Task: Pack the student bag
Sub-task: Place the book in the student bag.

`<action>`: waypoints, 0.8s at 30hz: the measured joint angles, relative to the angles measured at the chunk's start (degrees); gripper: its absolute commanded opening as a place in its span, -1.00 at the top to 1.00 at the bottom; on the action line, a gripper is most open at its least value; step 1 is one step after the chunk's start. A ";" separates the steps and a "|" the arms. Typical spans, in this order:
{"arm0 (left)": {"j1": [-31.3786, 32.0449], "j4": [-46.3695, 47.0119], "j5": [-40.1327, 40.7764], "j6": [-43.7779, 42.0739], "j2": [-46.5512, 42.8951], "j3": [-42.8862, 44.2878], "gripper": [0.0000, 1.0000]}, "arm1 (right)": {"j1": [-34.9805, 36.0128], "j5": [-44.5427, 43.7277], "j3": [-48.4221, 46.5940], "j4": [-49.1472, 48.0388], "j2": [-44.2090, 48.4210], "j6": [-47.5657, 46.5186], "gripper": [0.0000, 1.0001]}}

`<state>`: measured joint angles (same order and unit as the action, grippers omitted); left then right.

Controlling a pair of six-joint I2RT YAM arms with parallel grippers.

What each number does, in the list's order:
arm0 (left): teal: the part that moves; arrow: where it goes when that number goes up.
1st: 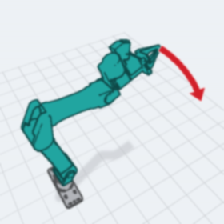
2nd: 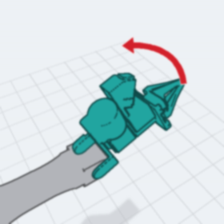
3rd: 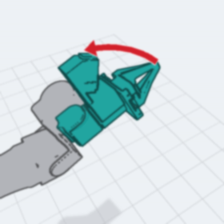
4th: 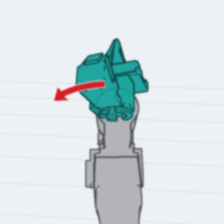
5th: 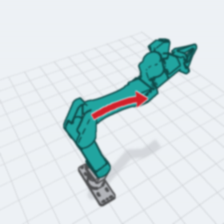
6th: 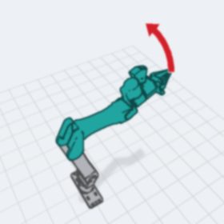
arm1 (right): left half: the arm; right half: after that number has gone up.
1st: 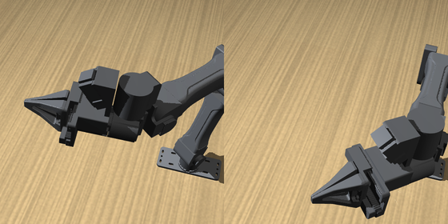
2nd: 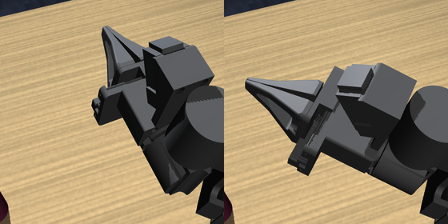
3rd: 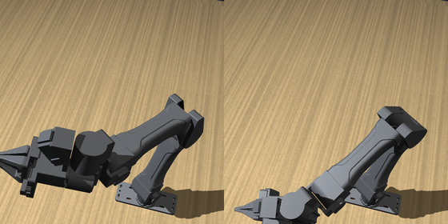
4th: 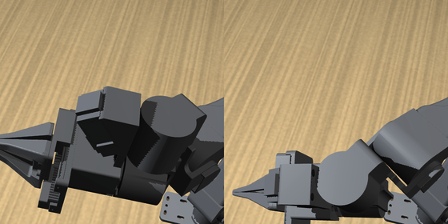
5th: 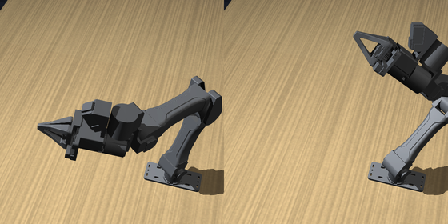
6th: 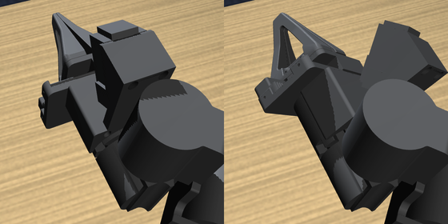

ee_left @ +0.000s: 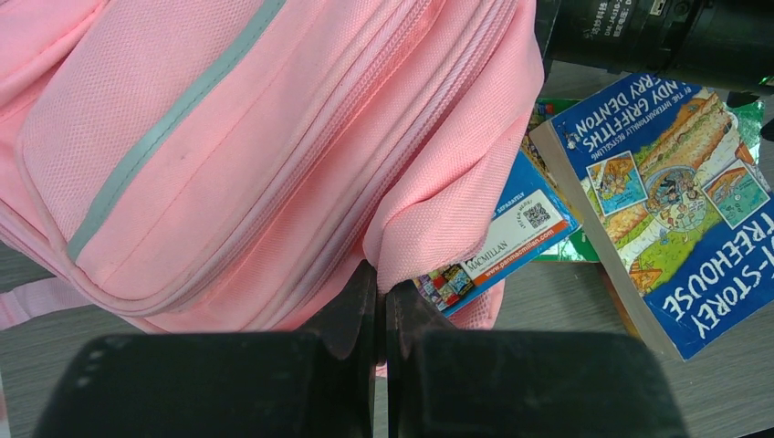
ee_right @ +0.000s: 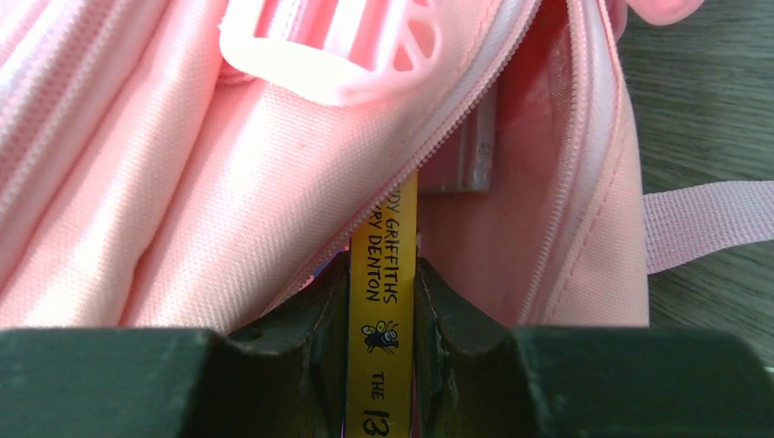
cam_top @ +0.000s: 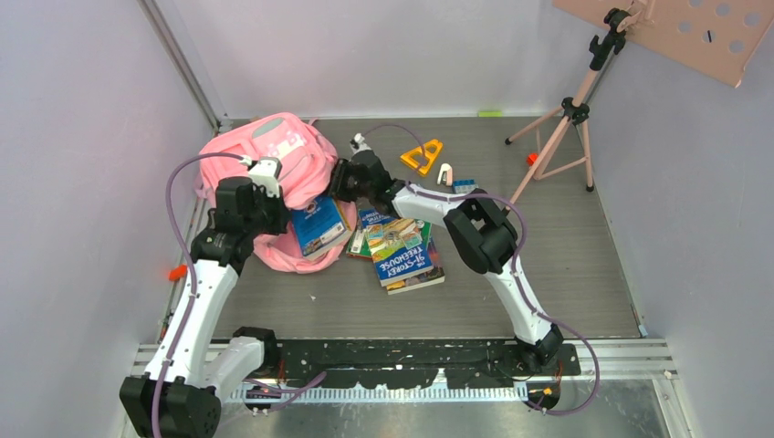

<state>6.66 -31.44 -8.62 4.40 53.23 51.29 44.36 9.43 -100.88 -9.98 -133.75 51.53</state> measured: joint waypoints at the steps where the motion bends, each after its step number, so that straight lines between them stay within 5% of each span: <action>1: 0.00 0.00 0.02 -0.09 -0.04 0.00 1.00 | -0.04 0.63 1.22 -2.58 0.11 -0.04 0.99; 13: 0.00 0.00 -0.04 -0.15 -0.09 0.00 1.00 | -0.44 2.73 11.08 -24.06 1.66 7.82 0.99; 24: 0.00 0.96 -0.35 -0.13 -0.24 0.00 1.00 | -0.02 -1.31 7.06 -25.18 0.11 8.20 0.99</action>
<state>6.66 -30.48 -8.97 4.27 52.99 51.29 44.34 8.12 -93.82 -35.16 -133.64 59.72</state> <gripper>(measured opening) 0.030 0.321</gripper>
